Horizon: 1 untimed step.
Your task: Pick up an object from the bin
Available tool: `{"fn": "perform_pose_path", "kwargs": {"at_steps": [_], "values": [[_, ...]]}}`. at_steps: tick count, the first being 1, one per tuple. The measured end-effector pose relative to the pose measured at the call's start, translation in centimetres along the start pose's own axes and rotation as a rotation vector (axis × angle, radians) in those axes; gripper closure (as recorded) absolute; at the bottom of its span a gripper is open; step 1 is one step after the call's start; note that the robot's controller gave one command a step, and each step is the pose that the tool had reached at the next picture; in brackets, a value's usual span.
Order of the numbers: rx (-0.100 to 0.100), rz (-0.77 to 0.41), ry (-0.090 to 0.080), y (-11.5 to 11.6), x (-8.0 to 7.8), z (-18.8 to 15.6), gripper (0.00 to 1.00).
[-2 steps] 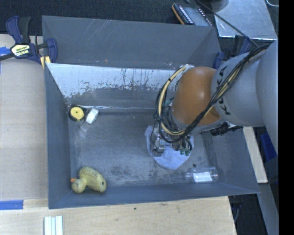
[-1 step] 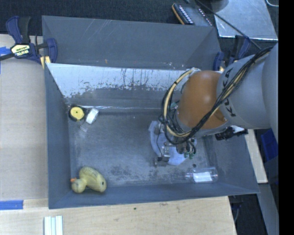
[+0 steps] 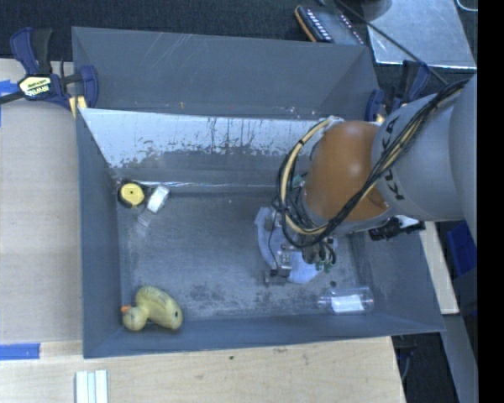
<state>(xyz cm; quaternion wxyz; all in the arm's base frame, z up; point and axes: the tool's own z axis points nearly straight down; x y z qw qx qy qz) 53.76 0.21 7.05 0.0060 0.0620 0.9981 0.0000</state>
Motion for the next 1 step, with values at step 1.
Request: {"fn": "perform_pose_path", "kwargs": {"at_steps": [1], "values": [[0.000, -0.011, -0.005, -2.01, -1.81, 0.02, 0.00]]}}
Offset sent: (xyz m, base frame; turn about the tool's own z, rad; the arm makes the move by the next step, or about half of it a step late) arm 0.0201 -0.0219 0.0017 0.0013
